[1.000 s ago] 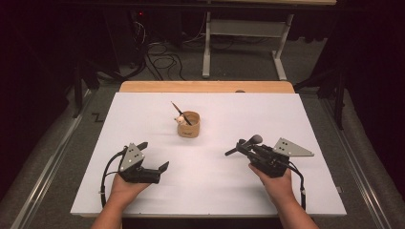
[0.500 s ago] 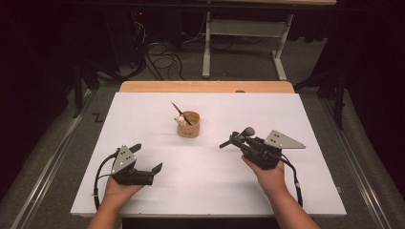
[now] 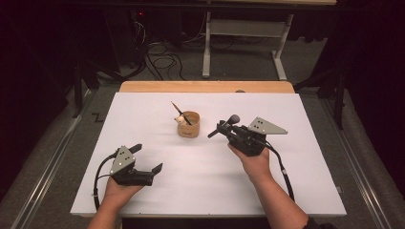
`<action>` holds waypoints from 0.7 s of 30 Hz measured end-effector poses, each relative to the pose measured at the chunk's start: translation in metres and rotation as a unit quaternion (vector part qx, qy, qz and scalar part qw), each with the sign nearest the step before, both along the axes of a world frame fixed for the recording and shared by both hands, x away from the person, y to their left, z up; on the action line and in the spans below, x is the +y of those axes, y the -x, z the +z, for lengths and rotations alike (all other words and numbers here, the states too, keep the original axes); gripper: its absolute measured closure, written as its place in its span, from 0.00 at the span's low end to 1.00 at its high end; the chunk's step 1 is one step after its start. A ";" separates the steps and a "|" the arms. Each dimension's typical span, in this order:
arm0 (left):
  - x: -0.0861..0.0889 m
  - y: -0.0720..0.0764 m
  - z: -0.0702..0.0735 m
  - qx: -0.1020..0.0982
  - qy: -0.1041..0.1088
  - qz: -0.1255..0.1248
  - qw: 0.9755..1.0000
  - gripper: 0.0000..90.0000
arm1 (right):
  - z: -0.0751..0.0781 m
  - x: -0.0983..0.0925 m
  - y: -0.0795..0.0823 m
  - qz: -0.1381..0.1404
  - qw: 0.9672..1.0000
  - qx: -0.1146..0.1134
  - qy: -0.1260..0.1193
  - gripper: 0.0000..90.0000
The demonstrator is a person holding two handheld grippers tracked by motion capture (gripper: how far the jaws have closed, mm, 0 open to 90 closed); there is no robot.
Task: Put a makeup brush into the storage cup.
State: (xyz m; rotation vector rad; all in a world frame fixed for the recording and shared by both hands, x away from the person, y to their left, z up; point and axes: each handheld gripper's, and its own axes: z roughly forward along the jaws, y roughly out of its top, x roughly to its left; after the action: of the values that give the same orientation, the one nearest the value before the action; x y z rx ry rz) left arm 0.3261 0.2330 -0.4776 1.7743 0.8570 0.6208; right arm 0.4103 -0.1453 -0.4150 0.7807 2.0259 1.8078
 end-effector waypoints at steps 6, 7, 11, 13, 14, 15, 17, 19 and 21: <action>0.002 -0.001 -0.001 0.001 0.001 0.001 1.000 0.00 | -0.001 0.009 -0.011 -0.005 1.000 0.008 -0.001 0.88; 0.002 -0.001 -0.001 0.001 0.001 0.001 1.000 0.00 | -0.001 0.010 -0.013 -0.007 1.000 0.009 0.001 0.88; 0.001 -0.001 -0.001 0.002 0.006 -0.004 1.000 0.00 | -0.001 0.015 -0.022 -0.010 1.000 0.013 0.006 0.88; 0.002 -0.001 -0.001 0.002 0.007 -0.004 1.000 0.00 | 0.000 0.018 -0.026 -0.012 1.000 0.013 0.008 0.88; 0.002 -0.001 -0.001 0.004 0.009 -0.005 1.000 0.00 | 0.000 0.019 -0.028 -0.012 1.000 0.013 0.009 0.88; 0.002 -0.001 -0.001 0.006 0.011 -0.006 1.000 0.00 | 0.001 0.020 -0.029 -0.013 1.000 0.013 0.008 0.88; 0.001 -0.001 -0.002 0.008 0.008 -0.008 1.000 0.00 | 0.002 0.022 -0.033 -0.013 1.000 0.012 0.007 0.88; 0.001 -0.001 -0.002 0.008 0.011 -0.010 1.000 0.00 | 0.003 0.025 -0.036 -0.013 1.000 0.010 0.008 0.88; 0.001 -0.001 -0.002 0.008 0.011 -0.010 1.000 0.00 | 0.003 0.027 -0.038 -0.013 1.000 0.010 0.007 0.88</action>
State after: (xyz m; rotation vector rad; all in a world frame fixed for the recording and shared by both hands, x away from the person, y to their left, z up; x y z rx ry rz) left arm 0.3271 0.2335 -0.4801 1.7680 0.8528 0.5838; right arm 0.4485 -0.1183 -0.4119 0.8200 2.0287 1.7757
